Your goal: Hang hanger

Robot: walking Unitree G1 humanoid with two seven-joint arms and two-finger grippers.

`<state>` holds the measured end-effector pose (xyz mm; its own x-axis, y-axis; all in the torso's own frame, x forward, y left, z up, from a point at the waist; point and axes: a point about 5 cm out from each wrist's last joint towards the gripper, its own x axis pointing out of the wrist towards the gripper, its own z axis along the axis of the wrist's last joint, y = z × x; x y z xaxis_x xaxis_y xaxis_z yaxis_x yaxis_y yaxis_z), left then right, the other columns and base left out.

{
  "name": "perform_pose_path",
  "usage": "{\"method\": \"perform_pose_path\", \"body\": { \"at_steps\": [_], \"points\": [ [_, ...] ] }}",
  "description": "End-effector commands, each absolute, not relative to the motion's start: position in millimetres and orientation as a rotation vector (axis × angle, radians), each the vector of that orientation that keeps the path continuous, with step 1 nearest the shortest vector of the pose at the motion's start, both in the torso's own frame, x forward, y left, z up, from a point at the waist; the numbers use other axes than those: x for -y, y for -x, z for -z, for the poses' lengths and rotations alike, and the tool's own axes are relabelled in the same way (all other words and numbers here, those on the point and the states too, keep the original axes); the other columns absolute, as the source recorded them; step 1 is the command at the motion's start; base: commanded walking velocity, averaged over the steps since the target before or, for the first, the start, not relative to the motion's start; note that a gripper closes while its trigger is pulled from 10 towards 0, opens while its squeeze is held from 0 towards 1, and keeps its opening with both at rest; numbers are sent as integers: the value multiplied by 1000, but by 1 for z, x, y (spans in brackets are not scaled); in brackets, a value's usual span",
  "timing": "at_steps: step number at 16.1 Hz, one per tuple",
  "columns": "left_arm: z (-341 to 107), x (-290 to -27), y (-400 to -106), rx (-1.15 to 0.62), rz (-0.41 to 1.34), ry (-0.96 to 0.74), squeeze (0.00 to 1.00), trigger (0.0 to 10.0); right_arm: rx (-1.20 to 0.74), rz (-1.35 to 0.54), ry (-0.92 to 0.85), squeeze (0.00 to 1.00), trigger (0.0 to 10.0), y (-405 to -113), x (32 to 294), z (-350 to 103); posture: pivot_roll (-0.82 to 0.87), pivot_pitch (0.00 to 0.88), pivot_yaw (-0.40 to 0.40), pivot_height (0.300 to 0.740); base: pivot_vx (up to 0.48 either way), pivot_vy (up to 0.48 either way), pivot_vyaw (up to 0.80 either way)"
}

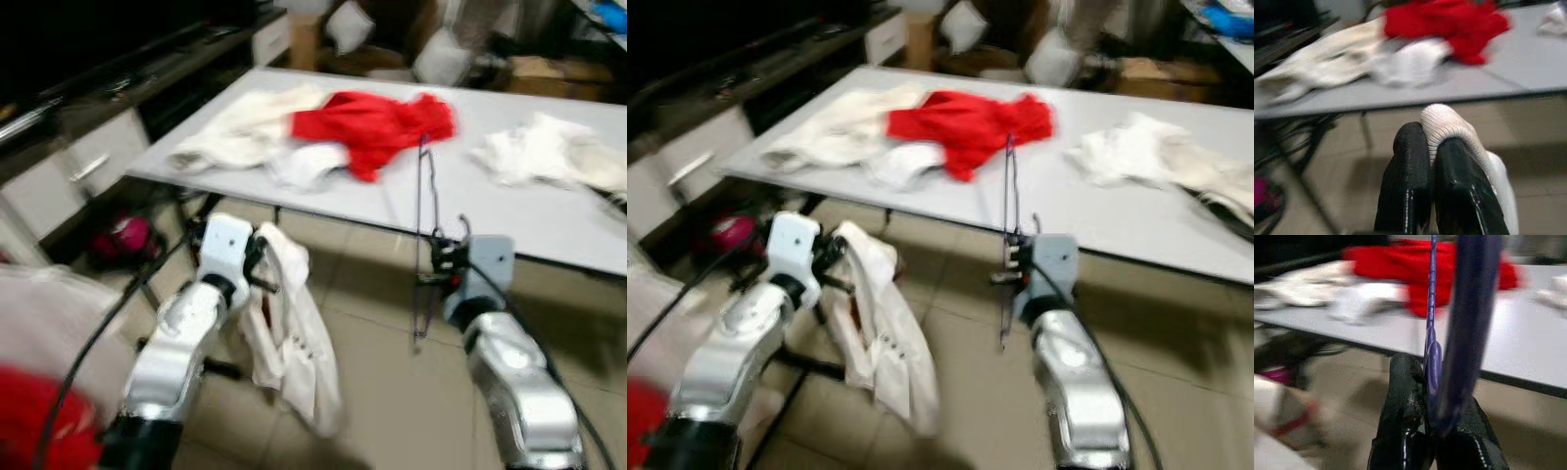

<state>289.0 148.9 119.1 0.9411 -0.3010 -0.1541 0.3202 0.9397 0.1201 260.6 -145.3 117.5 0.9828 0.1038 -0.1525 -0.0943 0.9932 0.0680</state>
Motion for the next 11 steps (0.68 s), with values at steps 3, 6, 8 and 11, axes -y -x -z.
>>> {"method": "perform_pose_path", "body": {
  "at_steps": [3,6,8,11],
  "points": [
    [-124,-149,-292,-117,293,-96,0,10000,-139,-99,-49,0,10000,-263,147,-123,-46,0,48,740,0,-160,0],
    [-129,-152,-297,-100,283,-118,0,10000,-134,-123,-27,0,10000,-266,150,-125,-46,0,46,740,0,0,0],
    [-134,-155,-301,-79,293,-101,0,10000,-109,-183,-2,0,10000,-269,152,-133,-54,0,51,740,0,0,0],
    [-137,-155,-303,-76,329,-106,0,10000,-95,-245,8,0,10000,-271,151,-140,-59,0,54,740,0,0,-533]
  ]
}}
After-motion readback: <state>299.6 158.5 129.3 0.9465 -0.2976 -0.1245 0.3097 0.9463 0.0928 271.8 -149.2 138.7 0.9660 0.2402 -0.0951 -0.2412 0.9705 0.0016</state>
